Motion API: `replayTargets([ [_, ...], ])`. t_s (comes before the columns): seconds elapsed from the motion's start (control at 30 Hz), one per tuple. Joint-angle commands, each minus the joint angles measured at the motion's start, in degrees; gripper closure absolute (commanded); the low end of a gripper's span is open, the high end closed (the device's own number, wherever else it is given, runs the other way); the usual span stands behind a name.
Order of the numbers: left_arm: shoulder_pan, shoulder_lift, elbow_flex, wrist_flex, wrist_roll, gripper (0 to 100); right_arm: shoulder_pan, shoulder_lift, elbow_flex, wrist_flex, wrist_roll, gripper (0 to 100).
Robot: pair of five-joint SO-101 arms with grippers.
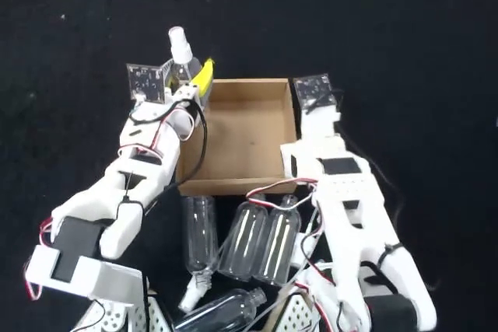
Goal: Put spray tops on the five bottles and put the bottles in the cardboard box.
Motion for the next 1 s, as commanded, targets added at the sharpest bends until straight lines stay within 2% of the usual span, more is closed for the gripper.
replayTargets([
  [0.0,0.4,1.85,1.19,-7.74,-0.62,97,2.11,-3.03,0.31,-3.52,0.26,87.0],
  [0.33,0.4,6.51,0.92,-9.58,-0.7,97,2.11,-2.07,0.13,-3.6,0.35,86.9],
  [0.47,-0.22,8.26,-0.4,-9.67,-6.59,97,2.11,-2.07,0.13,-3.6,0.35,86.9],
  [0.7,-1.27,10.9,1.27,-19.78,-11.52,97,2.11,-2.24,0.13,-3.6,0.35,86.8],
  [0.97,-4.97,12.66,1.01,-20.04,-10.9,97,2.11,-2.24,0.22,-3.6,0.35,86.8],
])
